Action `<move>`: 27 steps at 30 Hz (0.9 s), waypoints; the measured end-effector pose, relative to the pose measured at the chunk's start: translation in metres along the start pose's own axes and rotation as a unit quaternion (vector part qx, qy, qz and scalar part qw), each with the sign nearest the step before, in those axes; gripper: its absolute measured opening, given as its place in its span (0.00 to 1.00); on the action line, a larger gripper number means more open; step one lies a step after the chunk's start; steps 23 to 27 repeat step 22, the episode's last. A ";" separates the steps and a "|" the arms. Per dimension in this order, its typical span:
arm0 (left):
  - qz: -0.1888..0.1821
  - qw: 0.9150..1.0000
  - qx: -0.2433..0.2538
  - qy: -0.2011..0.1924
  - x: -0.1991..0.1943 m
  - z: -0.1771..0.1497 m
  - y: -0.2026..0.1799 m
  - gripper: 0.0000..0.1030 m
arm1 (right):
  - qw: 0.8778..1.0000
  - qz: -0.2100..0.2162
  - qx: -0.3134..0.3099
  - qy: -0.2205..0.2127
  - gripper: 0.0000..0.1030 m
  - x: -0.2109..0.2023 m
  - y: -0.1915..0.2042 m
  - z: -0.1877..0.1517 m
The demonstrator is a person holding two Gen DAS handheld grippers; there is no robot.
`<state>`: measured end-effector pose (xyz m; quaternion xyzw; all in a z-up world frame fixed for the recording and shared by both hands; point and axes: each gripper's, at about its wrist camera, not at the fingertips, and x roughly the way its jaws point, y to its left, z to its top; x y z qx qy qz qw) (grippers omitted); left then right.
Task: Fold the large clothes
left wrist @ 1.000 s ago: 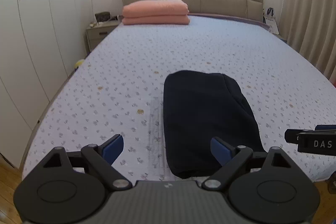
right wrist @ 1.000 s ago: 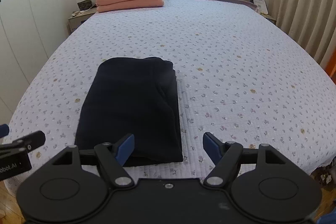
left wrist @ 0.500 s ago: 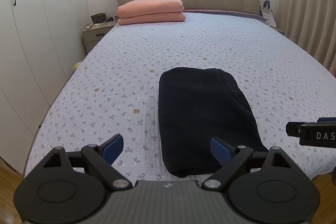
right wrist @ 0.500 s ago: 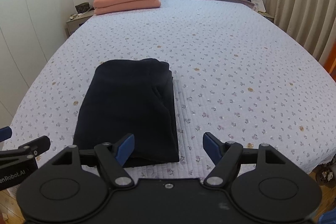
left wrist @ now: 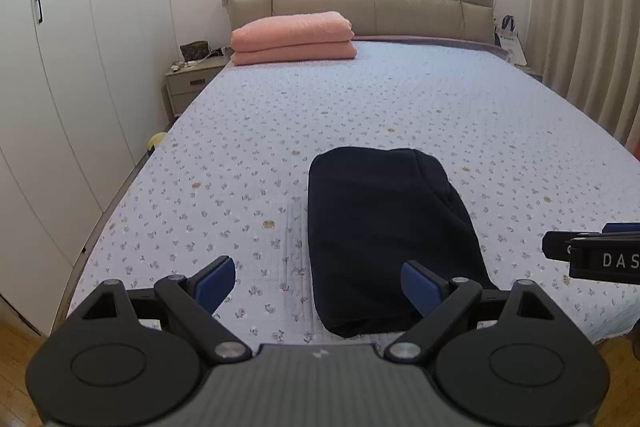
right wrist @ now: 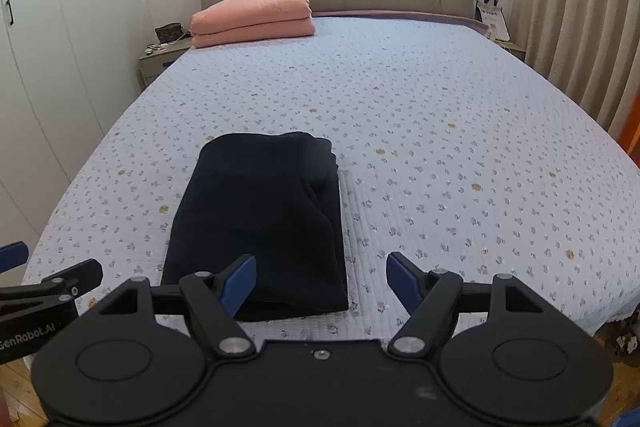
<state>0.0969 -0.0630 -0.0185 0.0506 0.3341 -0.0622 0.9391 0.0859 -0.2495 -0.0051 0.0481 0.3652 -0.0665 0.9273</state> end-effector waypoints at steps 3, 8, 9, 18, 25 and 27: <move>0.001 1.000 0.002 -0.005 -0.005 0.001 0.000 0.89 | 1.000 0.002 -0.002 -0.004 0.82 -0.005 0.001 0.000; -0.001 1.000 0.002 -0.006 -0.009 0.000 0.000 0.89 | 1.000 0.004 -0.006 -0.010 0.82 -0.011 0.000 0.001; -0.002 1.000 0.001 -0.006 -0.010 0.001 0.000 0.89 | 1.000 0.004 -0.007 -0.011 0.82 -0.012 -0.001 0.000; -0.002 1.000 -0.002 -0.008 -0.013 0.001 0.002 0.90 | 1.000 0.005 -0.009 -0.014 0.82 -0.018 0.001 0.001; -0.005 1.000 -0.007 -0.006 -0.011 -0.001 0.004 0.90 | 1.000 0.005 -0.009 -0.014 0.82 -0.018 0.001 0.001; -0.005 1.000 -0.007 -0.006 -0.011 -0.001 0.004 0.90 | 1.000 0.005 -0.009 -0.014 0.82 -0.018 0.001 0.001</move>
